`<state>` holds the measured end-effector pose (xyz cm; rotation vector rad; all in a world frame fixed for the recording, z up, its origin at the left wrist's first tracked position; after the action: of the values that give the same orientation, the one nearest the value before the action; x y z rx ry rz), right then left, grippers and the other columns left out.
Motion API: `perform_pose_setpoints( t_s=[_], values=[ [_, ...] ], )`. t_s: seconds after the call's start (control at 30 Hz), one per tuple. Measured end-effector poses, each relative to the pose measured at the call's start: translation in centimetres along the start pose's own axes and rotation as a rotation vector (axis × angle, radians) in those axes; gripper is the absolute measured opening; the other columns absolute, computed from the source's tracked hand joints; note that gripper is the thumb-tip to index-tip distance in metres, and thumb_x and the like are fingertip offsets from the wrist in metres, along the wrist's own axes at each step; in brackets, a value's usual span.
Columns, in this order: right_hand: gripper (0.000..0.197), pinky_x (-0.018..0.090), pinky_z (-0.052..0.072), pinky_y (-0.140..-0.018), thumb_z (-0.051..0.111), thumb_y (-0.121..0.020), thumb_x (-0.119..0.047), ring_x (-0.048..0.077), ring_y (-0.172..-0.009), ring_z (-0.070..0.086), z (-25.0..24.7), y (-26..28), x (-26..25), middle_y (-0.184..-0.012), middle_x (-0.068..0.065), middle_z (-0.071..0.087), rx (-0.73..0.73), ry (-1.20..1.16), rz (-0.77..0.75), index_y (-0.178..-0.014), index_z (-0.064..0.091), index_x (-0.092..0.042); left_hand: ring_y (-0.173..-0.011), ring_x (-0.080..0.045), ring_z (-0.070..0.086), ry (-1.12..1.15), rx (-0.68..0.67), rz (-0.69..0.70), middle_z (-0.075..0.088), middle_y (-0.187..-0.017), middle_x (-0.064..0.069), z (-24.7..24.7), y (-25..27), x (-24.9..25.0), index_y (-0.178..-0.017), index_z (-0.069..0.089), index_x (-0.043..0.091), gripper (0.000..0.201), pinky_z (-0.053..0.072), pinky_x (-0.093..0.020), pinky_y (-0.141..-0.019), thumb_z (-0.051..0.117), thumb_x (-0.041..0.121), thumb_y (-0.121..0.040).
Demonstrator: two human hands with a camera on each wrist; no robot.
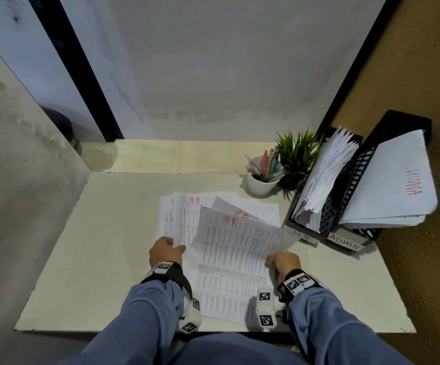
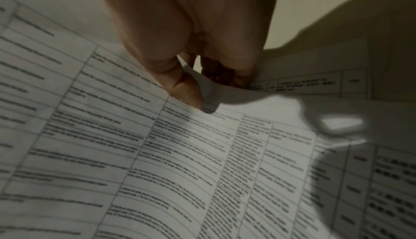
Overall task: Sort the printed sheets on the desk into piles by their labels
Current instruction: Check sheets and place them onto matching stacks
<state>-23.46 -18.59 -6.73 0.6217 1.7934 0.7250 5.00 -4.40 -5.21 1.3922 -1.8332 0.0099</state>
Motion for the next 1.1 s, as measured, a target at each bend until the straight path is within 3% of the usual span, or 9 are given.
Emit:
perform_pose_setpoints(
  t_s=[0.17, 0.27, 0.33, 0.47, 0.67, 0.8, 0.9, 1.0, 1.1],
  values=[
    [0.02, 0.029, 0.04, -0.054, 0.057, -0.061, 0.021, 0.024, -0.058, 0.048, -0.1, 0.4, 0.1, -0.062, 0.011, 0.052, -0.012, 0.013, -0.017, -0.057, 0.055, 0.002, -0.064, -0.023, 0.049, 0.062, 0.093, 0.186, 0.052, -0.059, -0.004, -1.6, 0.6, 0.6, -0.061, 0.057, 0.008, 0.027, 0.036, -0.026, -0.06, 0.055, 0.005, -0.088],
    [0.019, 0.029, 0.041, -0.054, 0.058, -0.061, 0.021, 0.024, -0.057, 0.049, -0.1, 0.6, 0.0, -0.062, 0.012, 0.053, -0.014, 0.017, -0.02, -0.059, 0.056, 0.002, -0.101, -0.025, 0.061, 0.255, 0.108, 0.262, 0.068, -0.111, -0.008, -2.4, 1.8, 0.5, -0.11, 0.07, 0.006, 0.031, 0.046, -0.027, -0.091, 0.045, 0.0, -0.092],
    [0.018, 0.028, 0.041, -0.053, 0.059, -0.061, 0.02, 0.024, -0.057, 0.048, -0.1, 0.7, 0.0, -0.061, 0.011, 0.053, -0.008, 0.016, -0.019, -0.058, 0.056, 0.002, -0.119, -0.023, 0.054, 0.375, 0.134, 0.279, 0.061, -0.126, -0.005, -2.7, 2.4, 0.3, -0.106, 0.071, 0.004, 0.034, 0.036, -0.023, -0.102, 0.044, -0.008, -0.089],
    [0.015, 0.031, 0.044, -0.059, 0.06, -0.059, 0.018, 0.026, -0.063, 0.052, -0.1, 1.1, 0.0, -0.065, 0.012, 0.056, -0.007, 0.014, -0.023, -0.059, 0.059, 0.003, -0.096, -0.027, 0.064, 0.623, 0.118, 0.116, 0.073, -0.085, 0.0, -1.9, 1.8, -1.3, -0.056, 0.071, 0.02, 0.05, 0.047, -0.031, -0.087, 0.039, -0.014, -0.074],
    [0.02, 0.027, 0.04, -0.059, 0.06, -0.068, 0.015, 0.023, -0.064, 0.049, 0.0, 1.8, -0.6, -0.061, 0.008, 0.052, -0.025, 0.005, -0.024, -0.058, 0.055, -0.001, -0.067, -0.026, 0.048, 0.721, -0.141, 0.021, 0.058, -0.053, -0.001, 0.4, 2.8, -0.6, -0.041, 0.059, 0.013, 0.024, 0.039, -0.031, -0.065, 0.042, 0.002, -0.055],
    [0.025, 0.017, 0.045, -0.046, 0.053, -0.073, 0.024, 0.022, -0.071, 0.046, 0.8, 3.1, -2.0, -0.059, 0.004, 0.051, -0.097, -0.128, -0.097, -0.062, 0.049, 0.001, -0.063, -0.02, 0.045, 0.744, -0.287, -0.031, 0.051, -0.069, -0.001, 1.0, 4.3, 0.7, -0.063, 0.051, 0.014, 0.025, 0.037, -0.028, -0.063, 0.054, 0.029, -0.083],
    [0.028, 0.017, 0.048, -0.052, 0.052, -0.079, 0.022, 0.021, -0.065, 0.048, 1.8, 4.3, -3.5, -0.087, 0.01, 0.059, -0.152, -0.346, -0.114, -0.106, 0.047, 0.022, -0.106, -0.019, 0.057, 0.801, -0.413, -0.037, 0.062, -0.115, 0.004, 1.6, 5.2, 2.1, -0.116, 0.059, 0.031, 0.059, 0.043, -0.043, -0.1, 0.037, 0.074, -0.083],
    [0.023, 0.034, 0.051, -0.079, 0.053, -0.083, 0.013, 0.039, -0.09, 0.063, 2.6, 6.3, -6.6, -0.092, 0.02, 0.063, -0.216, -0.383, -0.262, -0.104, 0.058, 0.003, -0.114, -0.008, 0.05, 0.913, -0.366, 0.053, 0.051, -0.126, 0.012, 0.4, 6.0, 5.0, -0.127, 0.05, 0.031, 0.045, 0.036, -0.032, -0.104, 0.048, 0.056, -0.09],
    [0.018, 0.019, 0.053, -0.067, 0.05, -0.086, 0.009, 0.015, -0.078, 0.068, 2.4, 9.5, -10.7, -0.084, 0.01, 0.066, -0.237, -0.315, -0.542, -0.091, 0.065, 0.001, -0.099, -0.016, 0.067, 0.834, -0.226, 0.278, 0.069, -0.113, -0.002, -1.8, 6.6, 8.4, -0.105, 0.067, 0.025, 0.022, 0.052, -0.035, -0.09, 0.071, 0.024, -0.083]
  ],
)
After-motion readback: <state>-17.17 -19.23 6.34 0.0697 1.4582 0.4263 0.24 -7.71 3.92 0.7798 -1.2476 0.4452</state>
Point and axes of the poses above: each hand's wrist, its own y-axis away from the middle knuckle, its own z-axis out of the palm, x = y × z, the point moved 5 cm from there along -y, towards the middle knuckle
